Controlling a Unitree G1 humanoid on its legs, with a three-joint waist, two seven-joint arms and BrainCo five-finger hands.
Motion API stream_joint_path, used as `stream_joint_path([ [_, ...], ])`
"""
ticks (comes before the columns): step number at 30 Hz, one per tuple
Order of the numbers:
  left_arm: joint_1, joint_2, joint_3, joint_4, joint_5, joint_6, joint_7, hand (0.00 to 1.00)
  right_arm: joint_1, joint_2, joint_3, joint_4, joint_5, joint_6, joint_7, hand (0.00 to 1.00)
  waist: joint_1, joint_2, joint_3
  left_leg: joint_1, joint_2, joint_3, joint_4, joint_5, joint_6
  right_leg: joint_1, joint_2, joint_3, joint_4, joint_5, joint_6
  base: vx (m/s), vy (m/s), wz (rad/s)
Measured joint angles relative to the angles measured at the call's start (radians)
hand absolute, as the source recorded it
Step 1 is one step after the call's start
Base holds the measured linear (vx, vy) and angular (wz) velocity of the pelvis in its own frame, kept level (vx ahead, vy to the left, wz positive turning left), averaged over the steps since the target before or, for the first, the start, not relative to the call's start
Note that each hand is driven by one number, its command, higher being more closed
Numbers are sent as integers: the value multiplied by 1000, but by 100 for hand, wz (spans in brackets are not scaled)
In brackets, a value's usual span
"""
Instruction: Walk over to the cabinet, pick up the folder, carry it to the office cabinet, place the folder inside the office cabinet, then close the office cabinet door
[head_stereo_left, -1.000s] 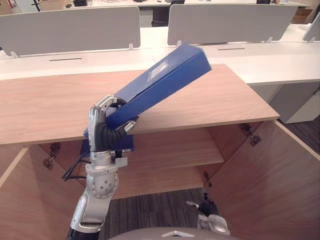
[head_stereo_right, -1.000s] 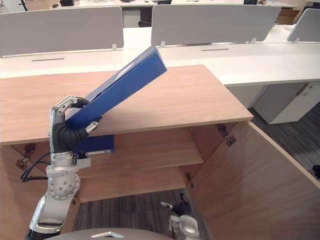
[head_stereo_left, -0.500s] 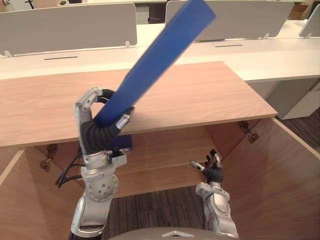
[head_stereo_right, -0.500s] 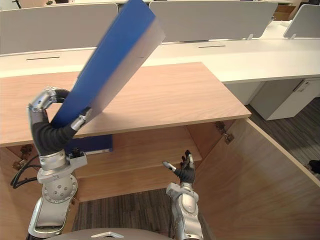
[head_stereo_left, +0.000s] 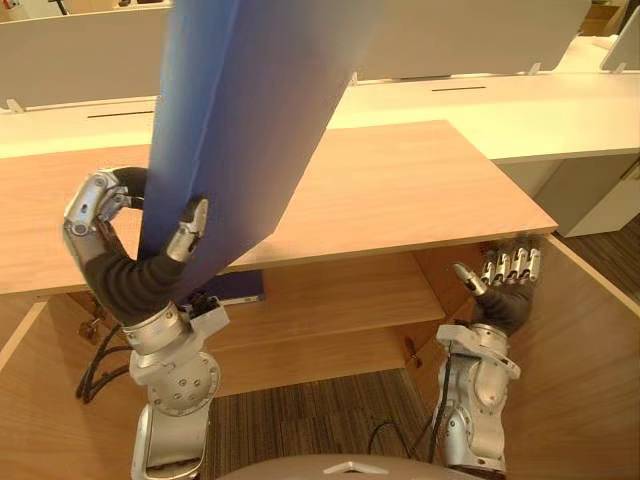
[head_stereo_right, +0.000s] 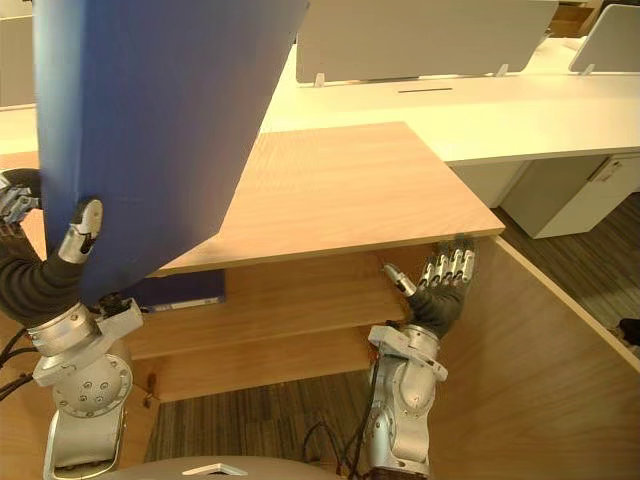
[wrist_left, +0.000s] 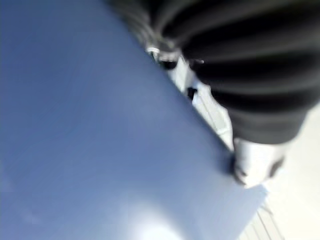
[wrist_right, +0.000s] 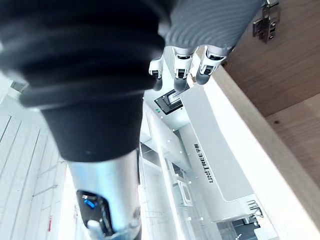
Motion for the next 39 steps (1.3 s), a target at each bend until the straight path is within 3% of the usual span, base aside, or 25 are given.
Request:
stream_joint_path([
  [6, 0, -3, -17, -19, -33, -16, -3, 100, -61, 0, 5, -6, 107, -35, 34, 0, 1, 1, 0, -2, 0, 0, 0, 0, 0, -2, 0, 0, 0, 0, 0, 0, 0, 0],
  [15, -8, -2, -121, -20, -170, -76, -65, 100, -171, -44, 87, -6, 173, -35, 123, 0, 8, 0, 0, -8, 0, -4, 0, 0, 0, 1, 0, -3, 0, 1, 1, 0, 0, 0],
  [24, -53, 10, -203, 29, -236, -107, -134, 100, -255, -119, 130, -3, 192, -18, 184, 0, 15, -2, 0, -9, -2, -9, -6, 3, 3, 1, -2, -7, 2, 1, 2, 0, 0, 0],
  [39, -54, 31, -222, 71, -245, -108, -165, 100, -294, -187, 132, 44, 192, 24, 239, 0, 26, -15, -7, -22, -3, -34, -7, 22, 4, -2, -3, -31, 7, 3, 3, -26, -12, 5],
])
